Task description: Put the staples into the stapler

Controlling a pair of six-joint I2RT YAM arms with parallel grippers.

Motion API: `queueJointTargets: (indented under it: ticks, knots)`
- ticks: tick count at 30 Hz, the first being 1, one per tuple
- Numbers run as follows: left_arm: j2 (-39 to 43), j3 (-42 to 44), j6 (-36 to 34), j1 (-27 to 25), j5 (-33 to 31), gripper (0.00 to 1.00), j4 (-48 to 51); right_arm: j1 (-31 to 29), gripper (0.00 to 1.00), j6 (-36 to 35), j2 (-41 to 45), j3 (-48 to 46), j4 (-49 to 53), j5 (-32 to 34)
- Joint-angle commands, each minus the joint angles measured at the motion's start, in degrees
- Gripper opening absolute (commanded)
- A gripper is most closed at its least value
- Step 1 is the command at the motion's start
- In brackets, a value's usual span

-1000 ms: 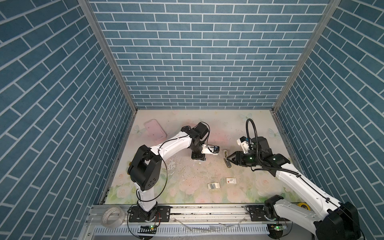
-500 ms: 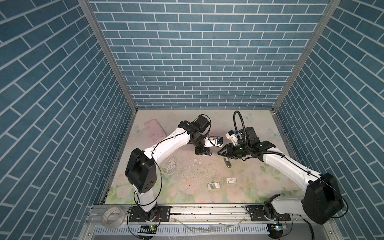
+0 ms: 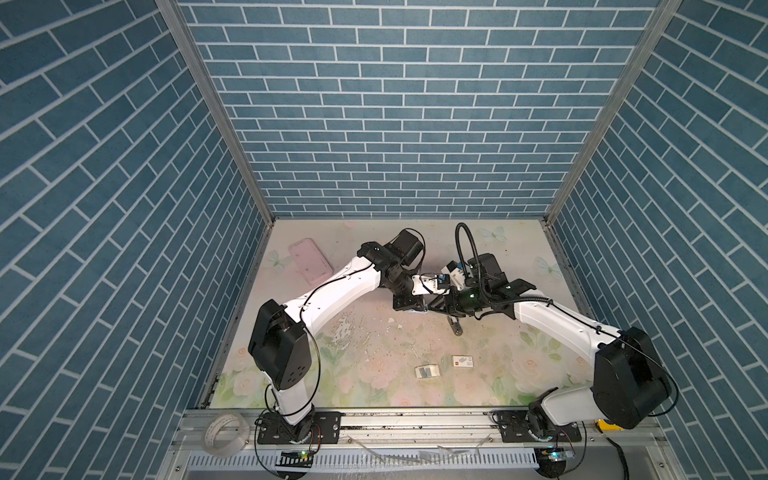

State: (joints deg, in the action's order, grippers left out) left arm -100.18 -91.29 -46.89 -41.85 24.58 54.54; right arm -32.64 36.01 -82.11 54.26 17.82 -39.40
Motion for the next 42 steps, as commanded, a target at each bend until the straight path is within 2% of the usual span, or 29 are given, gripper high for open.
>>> queueJointTargets:
  ticks: [1, 13, 25, 31, 37, 42]
  knots:
    - [1.2, -1.0, 0.5, -0.5, 0.0, 0.05, 0.2, -0.3, 0.35, 0.1, 0.7, 0.8, 0.1, -0.5]
    - [0.7, -3.7, 2.8, -0.6, 2.2, 0.04, 0.4, -0.4, 0.34, 0.0, 0.7, -0.2, 0.1, -0.5]
    - [0.5, -5.4, 5.7, -0.6, 5.6, 0.03, 0.2, -0.4, 0.33, 3.0, 1.3, -2.9, -6.2, -0.7]
    - [0.5, -6.3, 7.4, -0.6, 7.5, 0.03, 0.2, -0.5, 0.33, 5.4, 1.7, -5.1, -12.6, -1.2]
    - [0.3, -7.2, 9.3, -0.6, 9.4, 0.03, 0.1, -0.8, 0.33, 8.8, 4.1, -9.8, -21.6, 1.9]
    - [0.0, -7.3, 11.1, -0.6, 10.8, 0.03, -0.5, -1.1, 0.35, 10.3, 3.9, -11.0, -25.6, 1.9]
